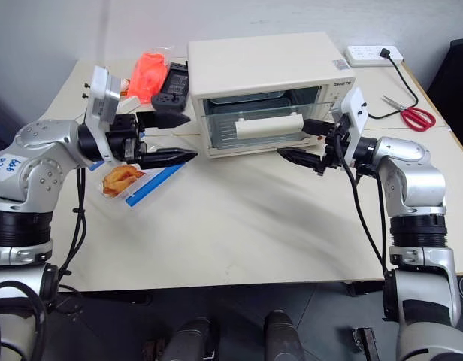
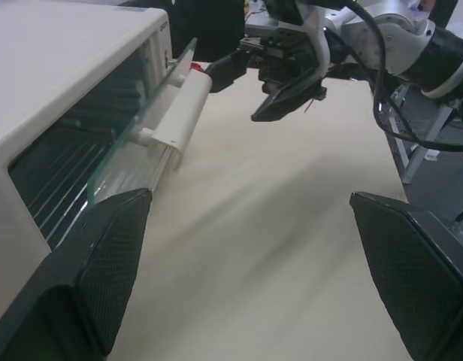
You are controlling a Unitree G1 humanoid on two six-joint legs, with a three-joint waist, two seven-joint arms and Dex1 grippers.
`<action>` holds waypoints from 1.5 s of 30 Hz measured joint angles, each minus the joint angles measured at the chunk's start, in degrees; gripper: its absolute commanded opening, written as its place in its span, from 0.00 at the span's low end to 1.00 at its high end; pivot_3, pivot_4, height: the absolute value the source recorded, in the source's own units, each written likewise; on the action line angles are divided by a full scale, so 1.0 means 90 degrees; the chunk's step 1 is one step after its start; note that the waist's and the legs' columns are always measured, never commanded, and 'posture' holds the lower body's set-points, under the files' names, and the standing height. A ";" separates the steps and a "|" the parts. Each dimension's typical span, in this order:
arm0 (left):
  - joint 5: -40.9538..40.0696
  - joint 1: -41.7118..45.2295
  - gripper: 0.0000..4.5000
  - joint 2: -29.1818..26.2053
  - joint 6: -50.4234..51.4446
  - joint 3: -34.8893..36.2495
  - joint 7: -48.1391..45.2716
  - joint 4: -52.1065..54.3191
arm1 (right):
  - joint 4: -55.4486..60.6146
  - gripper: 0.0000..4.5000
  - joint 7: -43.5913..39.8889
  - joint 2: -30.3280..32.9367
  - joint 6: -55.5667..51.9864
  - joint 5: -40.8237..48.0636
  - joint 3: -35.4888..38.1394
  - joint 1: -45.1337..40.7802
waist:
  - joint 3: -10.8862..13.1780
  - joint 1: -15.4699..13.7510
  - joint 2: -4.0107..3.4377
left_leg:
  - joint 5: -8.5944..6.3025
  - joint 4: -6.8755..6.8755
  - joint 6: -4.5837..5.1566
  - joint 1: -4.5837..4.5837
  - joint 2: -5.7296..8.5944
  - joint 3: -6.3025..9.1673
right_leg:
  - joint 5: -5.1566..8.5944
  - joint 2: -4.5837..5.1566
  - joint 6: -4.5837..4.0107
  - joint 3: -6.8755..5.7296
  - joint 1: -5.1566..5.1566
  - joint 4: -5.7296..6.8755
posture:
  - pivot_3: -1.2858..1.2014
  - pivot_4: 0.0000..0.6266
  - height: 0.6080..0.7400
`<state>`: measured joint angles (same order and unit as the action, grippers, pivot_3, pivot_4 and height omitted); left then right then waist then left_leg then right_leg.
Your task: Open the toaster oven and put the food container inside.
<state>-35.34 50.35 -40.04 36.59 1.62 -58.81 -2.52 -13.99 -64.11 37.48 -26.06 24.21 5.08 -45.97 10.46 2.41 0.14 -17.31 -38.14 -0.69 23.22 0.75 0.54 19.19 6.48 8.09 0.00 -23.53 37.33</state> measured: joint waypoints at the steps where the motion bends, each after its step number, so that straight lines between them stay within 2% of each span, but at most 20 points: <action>1: 0.0002 0.0219 0.80 0.0143 -0.0034 0.0028 0.0055 -0.0239 | 0.0113 1.00 0.0058 -0.0006 -0.0019 0.0000 0.0004 0.0096 | 0.0001 -0.0006 0.0001 | 0.0000 -0.0002 0.0000 0.0000 0.0001 0.0002 | 0.0000 0.0000 0.0000 0.0000 0.0000 0.0002 | 0.52 0.24 1.00; 7: 0.0403 0.0951 0.40 0.0468 -0.0566 0.0051 0.0195 -0.1135 | 0.0467 1.00 0.0265 -0.0073 -0.0032 0.0004 0.0016 0.0498 | 0.0001 -0.0003 0.0001 | 0.0000 -0.0007 0.0000 -0.0001 0.0005 -0.0002 | 0.0000 0.0002 0.0000 0.0001 0.0000 0.0007 | 0.52 0.24 1.00; 13: 0.1428 0.1366 0.00 0.0795 -0.1776 -0.0392 0.0052 -0.2217 | 0.0656 1.00 0.0524 -0.0099 -0.0062 0.0033 0.0042 0.0625 | 0.0001 -0.0047 0.0001 | 0.0000 -0.0009 0.0001 -0.0001 0.0008 -0.0003 | 0.0000 0.0004 0.0000 0.0001 -0.0001 0.0009 | 0.52 0.24 1.00; 22: 0.2919 0.1631 0.00 0.1248 -0.3649 -0.1099 0.0077 -0.3357 | 0.0889 1.00 0.0781 -0.0146 -0.0200 0.0178 0.0168 0.0793 | 0.0003 -0.0085 0.0005 | 0.0000 -0.0011 0.0004 0.0001 0.0012 -0.0003 | 0.0000 0.0006 0.0001 0.0001 -0.0003 0.0009 | 0.52 0.24 1.00; 27: 0.3131 0.1631 0.00 0.1512 -0.4024 -0.1127 0.0057 -0.3581 | 0.1040 1.00 0.0878 -0.0136 -0.0301 0.0210 0.0231 0.0996 | 0.0004 -0.0092 0.0008 | -0.0001 -0.0011 0.0006 0.0002 0.0014 -0.0002 | 0.0000 0.0008 0.0001 0.0000 -0.0003 0.0010 | 0.52 0.24 1.00; 30: 0.3133 0.1631 0.00 0.1687 -0.4049 -0.1122 0.0047 -0.3583 | 0.1168 1.00 0.0952 0.0193 -0.0348 0.0202 0.0327 0.1314 | 0.0005 -0.0125 0.0009 | 0.0000 -0.0015 0.0014 0.0005 0.0023 0.0002 | -0.0001 0.0014 0.0002 0.0000 0.0000 0.0013 | 0.52 0.24 1.00; 39: 0.3120 0.1468 0.00 0.1893 -0.3919 -0.1041 -0.0052 -0.3473 | 0.1934 1.00 0.0798 0.1442 -0.0943 0.0609 0.1501 0.2687 | 0.0007 -0.0271 0.0012 | 0.0000 -0.0024 0.0024 0.0007 0.0033 0.0000 | -0.0003 0.0019 0.0007 0.0004 0.0005 0.0011 | 0.52 0.24 1.00; 42: 0.3112 0.1061 0.00 0.2018 -0.3830 -0.1087 -0.0109 -0.3097 | 0.2702 1.00 0.0428 0.1948 -0.1532 0.1148 0.2271 0.3604 | 0.0007 -0.0310 0.0013 | -0.0002 -0.0024 0.0028 0.0007 0.0033 0.0004 | -0.0003 0.0019 0.0007 0.0004 0.0011 0.0010 | 0.52 0.24 1.00; 45: 0.3169 0.0646 0.00 0.2175 -0.3720 -0.1301 -0.0136 -0.2826 | 0.3309 1.00 0.0352 0.2200 -0.1934 0.1538 0.2954 0.4019 | 0.0011 -0.0331 0.0019 | -0.0004 -0.0047 0.0030 0.0007 0.0031 -0.0001 | -0.0006 0.0017 0.0012 0.0008 0.0017 0.0009 | 0.52 0.24 1.00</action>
<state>-6.82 56.16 -20.46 3.11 -10.10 -60.04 -27.96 15.79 -60.94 57.28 -43.47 38.06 31.67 -9.80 10.56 -0.57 0.31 -17.34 -38.56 -0.42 23.28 1.02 0.53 19.14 6.64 8.20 0.07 -23.38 37.41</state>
